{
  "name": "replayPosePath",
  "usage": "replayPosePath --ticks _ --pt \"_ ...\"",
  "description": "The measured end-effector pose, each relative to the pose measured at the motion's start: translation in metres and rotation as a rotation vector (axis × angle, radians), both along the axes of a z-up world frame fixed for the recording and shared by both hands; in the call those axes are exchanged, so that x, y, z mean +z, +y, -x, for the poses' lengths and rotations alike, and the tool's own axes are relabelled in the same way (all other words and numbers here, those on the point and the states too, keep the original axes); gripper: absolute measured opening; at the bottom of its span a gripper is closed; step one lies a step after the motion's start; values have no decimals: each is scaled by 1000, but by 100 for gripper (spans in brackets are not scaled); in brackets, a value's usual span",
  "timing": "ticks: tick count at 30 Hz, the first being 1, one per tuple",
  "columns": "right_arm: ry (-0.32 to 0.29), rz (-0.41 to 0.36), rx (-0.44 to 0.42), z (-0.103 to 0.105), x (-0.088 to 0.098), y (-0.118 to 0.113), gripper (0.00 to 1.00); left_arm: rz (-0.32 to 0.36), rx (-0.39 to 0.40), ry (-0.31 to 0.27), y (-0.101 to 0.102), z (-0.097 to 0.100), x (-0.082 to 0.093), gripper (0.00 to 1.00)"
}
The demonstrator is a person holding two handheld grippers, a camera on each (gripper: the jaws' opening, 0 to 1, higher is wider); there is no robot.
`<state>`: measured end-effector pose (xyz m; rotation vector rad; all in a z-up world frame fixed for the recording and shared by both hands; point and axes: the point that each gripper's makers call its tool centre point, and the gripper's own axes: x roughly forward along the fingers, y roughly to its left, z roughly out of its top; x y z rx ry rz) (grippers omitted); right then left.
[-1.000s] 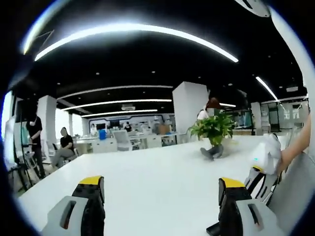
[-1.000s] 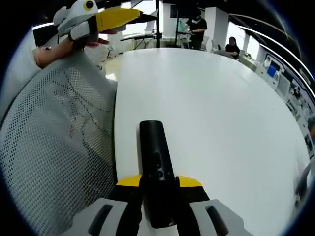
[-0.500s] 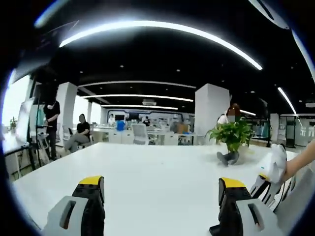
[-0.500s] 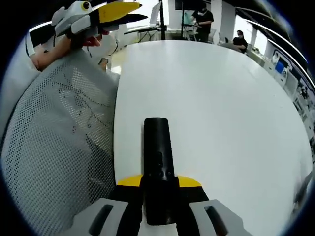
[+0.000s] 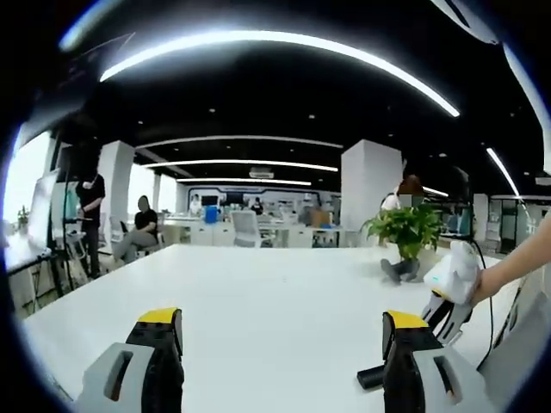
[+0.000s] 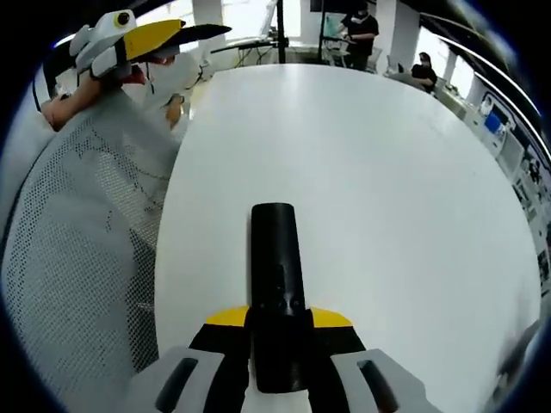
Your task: Press the specified remote control buttons in sequence, fully releasing each button before pressing the next.
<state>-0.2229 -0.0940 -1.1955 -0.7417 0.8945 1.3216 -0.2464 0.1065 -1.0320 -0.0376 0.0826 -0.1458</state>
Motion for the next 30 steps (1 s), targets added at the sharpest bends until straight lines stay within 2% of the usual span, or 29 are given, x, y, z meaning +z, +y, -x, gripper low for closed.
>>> replayPosePath --ticks 8,13,16,30 --pt "-4 11 14 -20 -1 -1 21 -8 3 16 1 -1 -4 100" --pt "-15 20 28 -40 -1 -3 21 -5 -4 23 -1 -1 -5 100" --pt "-54 44 62 -53 -2 -6 21 -10 -10 32 -2 -1 -7 100" --pt "-50 16 73 -92 -2 -5 21 -7 -23 56 -5 -2 -12 100"
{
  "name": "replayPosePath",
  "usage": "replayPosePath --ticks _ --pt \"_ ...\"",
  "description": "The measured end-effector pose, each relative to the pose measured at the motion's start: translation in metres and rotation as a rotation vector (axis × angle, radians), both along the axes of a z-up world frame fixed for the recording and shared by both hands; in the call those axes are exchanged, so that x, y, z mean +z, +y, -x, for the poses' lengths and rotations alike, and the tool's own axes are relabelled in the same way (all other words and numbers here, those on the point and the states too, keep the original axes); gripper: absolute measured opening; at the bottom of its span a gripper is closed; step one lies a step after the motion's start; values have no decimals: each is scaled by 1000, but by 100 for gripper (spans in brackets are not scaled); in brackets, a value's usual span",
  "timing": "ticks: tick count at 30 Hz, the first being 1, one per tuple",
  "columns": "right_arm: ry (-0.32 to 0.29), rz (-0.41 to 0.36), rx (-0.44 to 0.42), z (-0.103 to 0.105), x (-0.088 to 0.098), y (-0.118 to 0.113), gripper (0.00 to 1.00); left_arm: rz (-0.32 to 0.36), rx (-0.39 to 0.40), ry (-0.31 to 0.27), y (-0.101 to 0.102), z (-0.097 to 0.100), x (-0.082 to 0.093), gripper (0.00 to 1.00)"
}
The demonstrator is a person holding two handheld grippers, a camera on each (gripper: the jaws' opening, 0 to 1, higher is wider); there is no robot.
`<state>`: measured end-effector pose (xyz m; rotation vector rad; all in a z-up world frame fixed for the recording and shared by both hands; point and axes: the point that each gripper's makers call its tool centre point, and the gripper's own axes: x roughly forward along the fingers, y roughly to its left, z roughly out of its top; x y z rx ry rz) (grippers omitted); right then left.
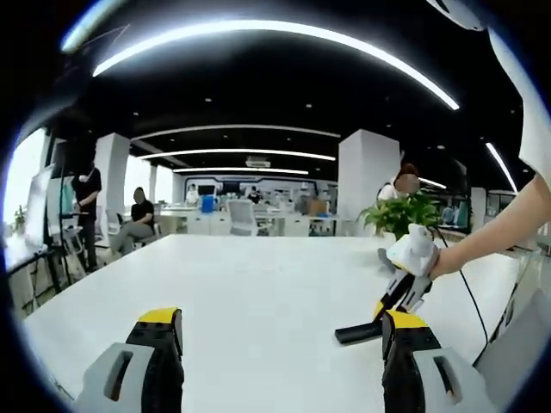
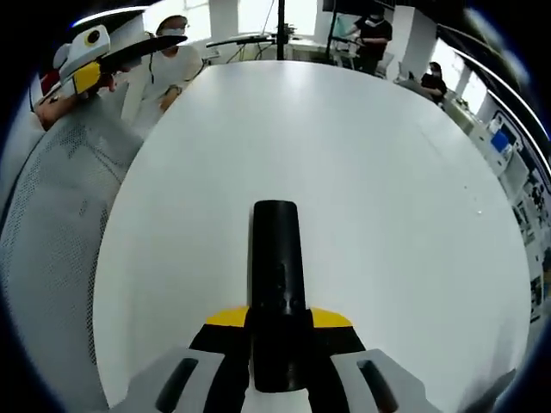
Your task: Press the specified remote control buttons in sequence, fully releasing each button before pressing the next.
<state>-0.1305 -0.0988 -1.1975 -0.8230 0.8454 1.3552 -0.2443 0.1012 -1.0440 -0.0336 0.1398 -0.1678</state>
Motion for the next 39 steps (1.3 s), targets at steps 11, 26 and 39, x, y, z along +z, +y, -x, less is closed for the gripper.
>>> replayPosePath --ticks 11,26,39 --pt "-9 -39 -10 -9 1 0 22 -4 1 11 -1 -1 -1 100" --pt "1 -406 -417 6 48 -1 66 -3 -1 11 -1 -1 1 100" --pt "-116 -644 -785 42 101 -50 99 12 -18 -5 -4 1 4 100"
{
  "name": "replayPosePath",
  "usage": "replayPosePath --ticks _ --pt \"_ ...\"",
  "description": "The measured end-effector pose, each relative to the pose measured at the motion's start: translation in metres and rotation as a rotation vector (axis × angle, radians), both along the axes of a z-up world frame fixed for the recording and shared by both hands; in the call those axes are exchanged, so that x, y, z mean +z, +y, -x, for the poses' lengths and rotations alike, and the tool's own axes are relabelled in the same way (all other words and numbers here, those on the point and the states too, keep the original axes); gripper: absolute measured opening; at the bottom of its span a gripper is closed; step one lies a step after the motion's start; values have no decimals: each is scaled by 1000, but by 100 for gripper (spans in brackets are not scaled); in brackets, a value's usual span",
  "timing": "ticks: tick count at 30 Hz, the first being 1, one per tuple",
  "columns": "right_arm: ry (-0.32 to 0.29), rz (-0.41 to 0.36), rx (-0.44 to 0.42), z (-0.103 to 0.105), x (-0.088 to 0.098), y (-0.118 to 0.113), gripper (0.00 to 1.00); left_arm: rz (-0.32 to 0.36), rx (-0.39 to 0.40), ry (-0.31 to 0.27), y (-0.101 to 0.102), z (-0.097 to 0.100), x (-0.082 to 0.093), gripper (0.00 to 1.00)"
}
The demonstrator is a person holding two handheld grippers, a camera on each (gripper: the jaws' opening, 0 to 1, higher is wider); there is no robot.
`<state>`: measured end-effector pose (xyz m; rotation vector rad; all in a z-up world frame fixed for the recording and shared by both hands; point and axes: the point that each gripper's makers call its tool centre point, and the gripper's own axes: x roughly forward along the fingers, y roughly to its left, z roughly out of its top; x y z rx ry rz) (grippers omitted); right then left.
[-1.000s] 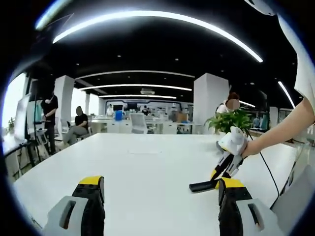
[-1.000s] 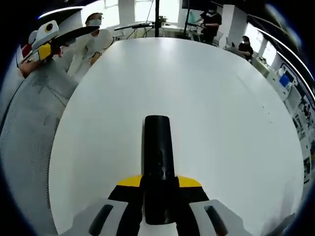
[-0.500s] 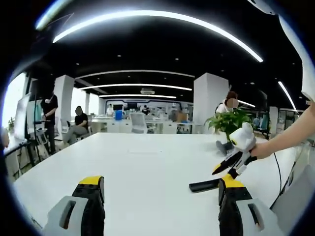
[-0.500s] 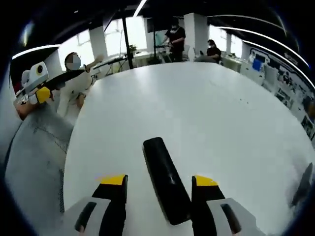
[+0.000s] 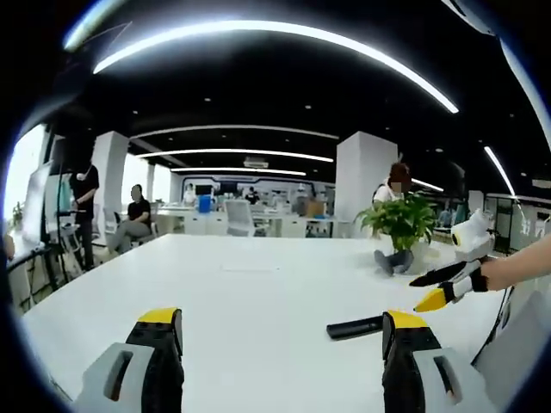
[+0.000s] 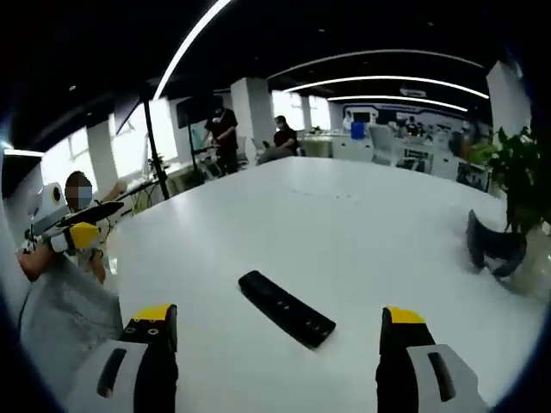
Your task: Press the specified remote control buttons in sequence, fully releasing each button before pressing the next.
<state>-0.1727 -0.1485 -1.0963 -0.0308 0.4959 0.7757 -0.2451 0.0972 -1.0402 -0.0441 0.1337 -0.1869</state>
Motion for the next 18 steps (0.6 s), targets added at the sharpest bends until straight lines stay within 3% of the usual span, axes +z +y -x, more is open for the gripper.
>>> replayPosePath --ticks 6,11,13,16,18 --pt "-42 -35 -73 20 20 -21 99 10 4 -17 0 1 3 100" --pt "-128 -107 -182 29 50 -42 99 11 1 -16 0 2 3 100" --pt "-197 -136 -229 32 62 -53 99 15 -3 -18 0 2 3 100" --pt "-214 -129 -303 39 62 -72 99 25 -5 -19 -1 2 4 100" --pt "-266 -147 -314 43 67 -77 99 25 -8 -19 -2 3 4 100"
